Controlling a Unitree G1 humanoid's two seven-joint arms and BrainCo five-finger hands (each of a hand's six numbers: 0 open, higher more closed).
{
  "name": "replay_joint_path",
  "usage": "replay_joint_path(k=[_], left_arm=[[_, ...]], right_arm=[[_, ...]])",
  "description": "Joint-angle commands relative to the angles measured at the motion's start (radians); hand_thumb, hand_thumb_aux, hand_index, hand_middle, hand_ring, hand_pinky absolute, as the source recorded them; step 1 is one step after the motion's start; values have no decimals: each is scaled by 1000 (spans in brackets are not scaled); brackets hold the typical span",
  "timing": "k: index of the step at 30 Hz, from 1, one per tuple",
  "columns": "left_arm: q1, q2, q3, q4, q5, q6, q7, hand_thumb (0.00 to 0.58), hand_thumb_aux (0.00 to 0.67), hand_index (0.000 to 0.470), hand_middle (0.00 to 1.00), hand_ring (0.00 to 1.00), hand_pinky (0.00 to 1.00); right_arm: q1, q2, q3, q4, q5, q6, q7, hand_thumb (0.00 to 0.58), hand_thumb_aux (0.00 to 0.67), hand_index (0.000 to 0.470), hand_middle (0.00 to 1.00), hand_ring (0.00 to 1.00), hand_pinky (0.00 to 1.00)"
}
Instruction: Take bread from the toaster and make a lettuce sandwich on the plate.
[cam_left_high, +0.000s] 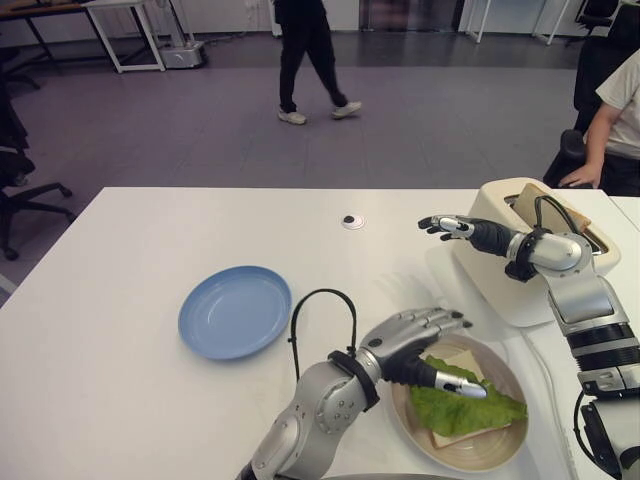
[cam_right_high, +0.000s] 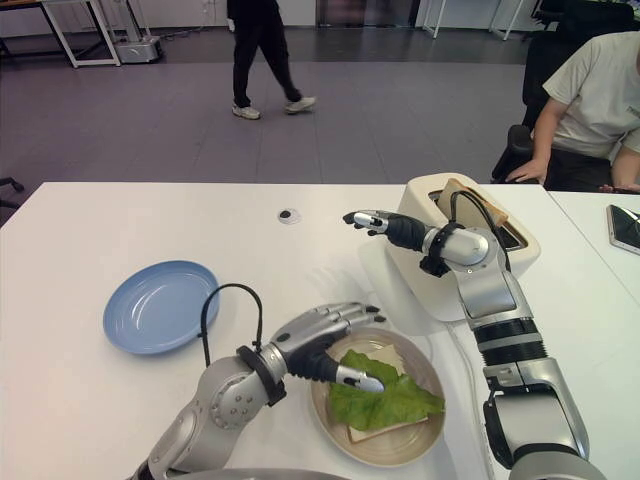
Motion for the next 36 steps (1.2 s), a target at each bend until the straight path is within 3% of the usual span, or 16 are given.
replay_joint_path(k=[1, 4, 7, 11, 18, 19, 20, 22, 23, 24, 25, 26, 27, 36], left_arm=[[-13, -74, 267, -4, -153, -8, 223, 0, 0, 0, 0, 0, 0], [0, -33, 386, 45, -201, -44, 312, 0, 0, 0, 0, 0, 0], [15, 5, 413, 88, -222, -77, 342, 0, 0, 0, 0, 0, 0], [24, 22, 412, 106, -226, -93, 363, 0, 0, 0, 0, 0, 0], [11, 60, 414, 125, -228, -103, 367, 0, 0, 0, 0, 0, 0], [9, 65, 414, 127, -229, -105, 366, 0, 0, 0, 0, 0, 0], [8, 68, 414, 127, -230, -105, 367, 0, 0, 0, 0, 0, 0], [6, 72, 413, 128, -230, -107, 367, 0, 0, 0, 0, 0, 0], [6, 74, 413, 129, -230, -108, 367, 0, 0, 0, 0, 0, 0], [5, 75, 413, 131, -230, -109, 367, 0, 0, 0, 0, 0, 0], [5, 77, 412, 132, -231, -109, 367, 0, 0, 0, 0, 0, 0], [4, 77, 410, 133, -230, -109, 368, 0, 0, 0, 0, 0, 0], [5, 78, 408, 135, -229, -110, 370, 0, 0, 0, 0, 0, 0], [10, 83, 398, 150, -214, -112, 388, 0, 0, 0, 0, 0, 0]], right_arm=[[-84, -24, -122, -69, 69, 32, -32, 0, 0, 0, 0, 0, 0], [-146, -62, -178, -95, 59, 32, -68, 0, 0, 0, 0, 0, 0], [-180, -162, -179, -83, -66, -30, -138, 0, 0, 0, 0, 0, 0], [-163, -349, -55, 18, -408, -176, -267, 0, 0, 0, 0, 0, 0], [-79, -410, 56, 96, -592, -218, -265, 0, 0, 0, 0, 0, 0], [-64, -410, 60, 88, -596, -216, -256, 31, 18, 13, 0, 0, 0], [-54, -406, 65, 80, -598, -214, -245, 87, 53, 37, 0, 0, 0], [-40, -404, 72, 73, -603, -213, -226, 322, 223, 157, 0, 0, 0], [-35, -405, 76, 80, -608, -211, -219, 371, 268, 188, 0, 0, 0], [-31, -407, 80, 89, -614, -211, -214, 334, 234, 164, 0, 0, 0], [-29, -407, 83, 101, -618, -212, -214, 410, 307, 216, 0, 0, 0], [-26, -408, 84, 111, -619, -214, -214, 573, 599, 420, 0, 0, 0], [-24, -408, 82, 117, -618, -214, -216, 580, 670, 470, 0, 0, 0], [-78, -379, 77, 158, -613, -217, -251, 580, 670, 470, 0, 0, 0]])
